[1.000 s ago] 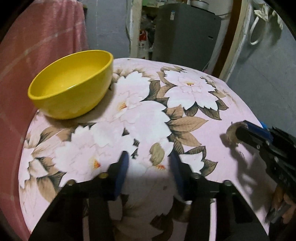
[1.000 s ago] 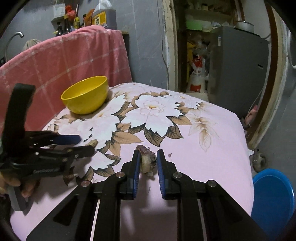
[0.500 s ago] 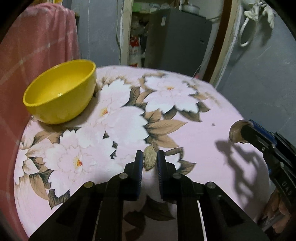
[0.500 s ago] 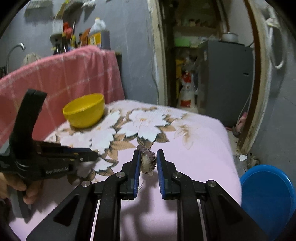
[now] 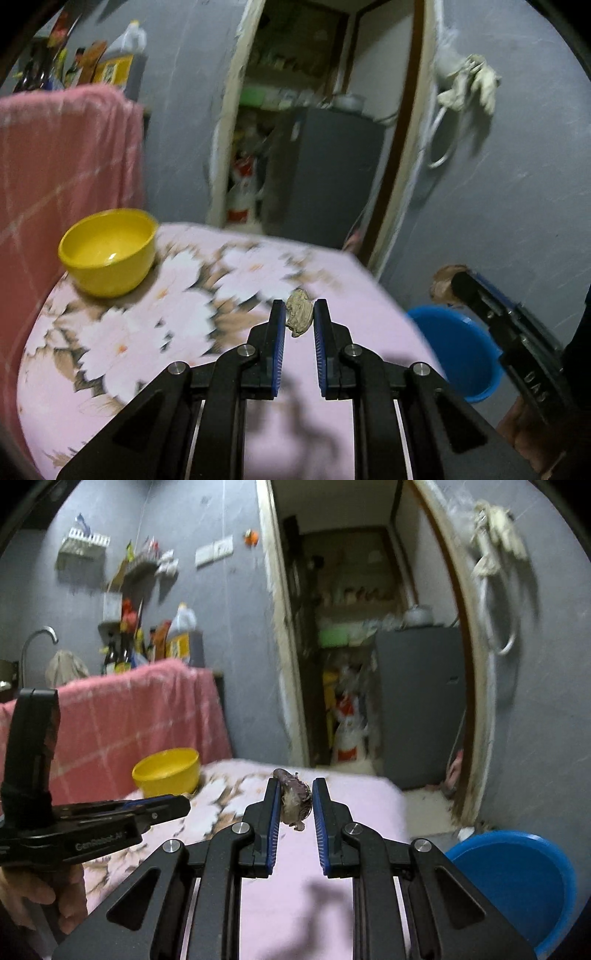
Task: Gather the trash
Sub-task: 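Carry the brown scrap in the right tool to the blue bucket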
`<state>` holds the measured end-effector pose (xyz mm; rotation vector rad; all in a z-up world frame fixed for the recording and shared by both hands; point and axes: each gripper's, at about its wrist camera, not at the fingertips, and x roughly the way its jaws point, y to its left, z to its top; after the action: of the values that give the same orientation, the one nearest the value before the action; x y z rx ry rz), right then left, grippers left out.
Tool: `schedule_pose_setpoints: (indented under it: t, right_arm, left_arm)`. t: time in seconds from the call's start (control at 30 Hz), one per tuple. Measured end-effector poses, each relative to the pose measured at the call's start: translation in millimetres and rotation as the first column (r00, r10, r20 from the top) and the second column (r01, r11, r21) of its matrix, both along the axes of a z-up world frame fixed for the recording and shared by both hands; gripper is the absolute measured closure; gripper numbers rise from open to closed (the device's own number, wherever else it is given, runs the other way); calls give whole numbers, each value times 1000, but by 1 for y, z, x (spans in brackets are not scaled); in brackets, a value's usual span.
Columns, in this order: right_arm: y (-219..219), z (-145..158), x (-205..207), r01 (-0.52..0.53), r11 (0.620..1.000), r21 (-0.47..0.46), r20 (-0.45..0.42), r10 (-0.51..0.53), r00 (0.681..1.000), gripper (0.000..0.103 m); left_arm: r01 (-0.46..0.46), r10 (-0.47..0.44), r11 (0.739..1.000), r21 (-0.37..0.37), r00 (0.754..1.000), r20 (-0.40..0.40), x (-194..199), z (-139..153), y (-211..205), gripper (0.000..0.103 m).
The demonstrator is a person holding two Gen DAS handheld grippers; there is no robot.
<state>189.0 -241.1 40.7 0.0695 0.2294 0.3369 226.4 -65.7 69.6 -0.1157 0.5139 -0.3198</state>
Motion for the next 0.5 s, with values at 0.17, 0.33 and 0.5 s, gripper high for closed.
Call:
schedule_pose_setpoints:
  t: [0.17,0.33,0.5]
  right_arm:
    - [-30,15,-14,92,995,40,85,-95,992,88]
    - [-61,26,-22,205,977,66,138,-212,967,88]
    - [-95,29,-23,319,943,97,131,-330,935,88]
  left_arm:
    - [67,-64,997,-36,995,80,-2,24,-31,91]
    - [135,-127,989,-59,985,116,0,42,-64,91]
    - [207,-199,978,-39,969,143,3,51,-102,91]
